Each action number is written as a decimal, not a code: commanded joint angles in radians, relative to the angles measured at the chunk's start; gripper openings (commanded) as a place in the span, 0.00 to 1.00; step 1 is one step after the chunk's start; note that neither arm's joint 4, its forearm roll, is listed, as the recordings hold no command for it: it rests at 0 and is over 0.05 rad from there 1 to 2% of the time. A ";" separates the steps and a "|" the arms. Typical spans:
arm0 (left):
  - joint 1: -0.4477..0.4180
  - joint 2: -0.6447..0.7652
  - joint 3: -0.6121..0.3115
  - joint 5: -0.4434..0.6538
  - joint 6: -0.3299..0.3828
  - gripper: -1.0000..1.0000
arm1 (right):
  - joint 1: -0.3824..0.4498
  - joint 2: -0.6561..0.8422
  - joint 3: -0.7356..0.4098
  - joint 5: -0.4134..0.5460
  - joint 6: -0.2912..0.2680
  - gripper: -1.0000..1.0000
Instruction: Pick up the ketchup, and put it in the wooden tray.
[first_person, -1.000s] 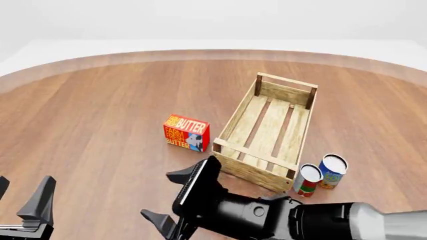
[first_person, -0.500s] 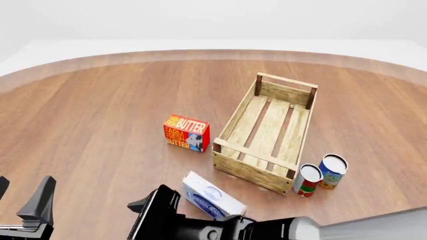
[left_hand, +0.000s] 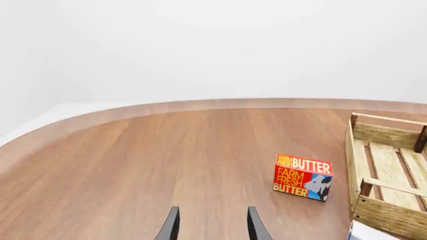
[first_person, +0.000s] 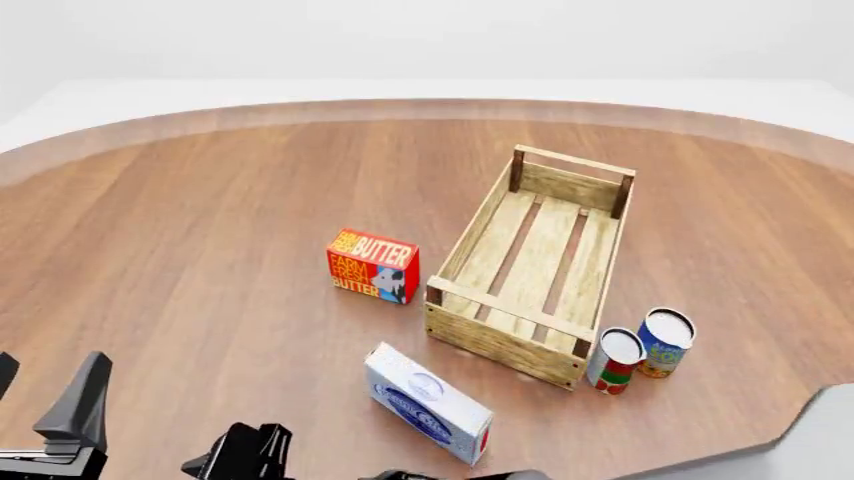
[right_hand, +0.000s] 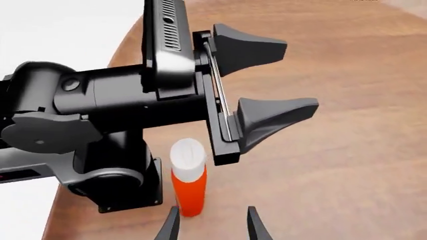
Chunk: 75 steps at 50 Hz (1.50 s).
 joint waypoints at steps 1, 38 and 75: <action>0.000 0.000 0.000 0.000 0.000 1.00 | 0.038 0.050 -0.060 0.020 0.000 1.00; 0.000 0.000 0.000 0.000 0.000 1.00 | 0.034 0.211 -0.174 0.024 0.000 1.00; 0.000 0.000 0.000 0.000 0.000 1.00 | 0.041 0.348 -0.268 0.027 0.016 1.00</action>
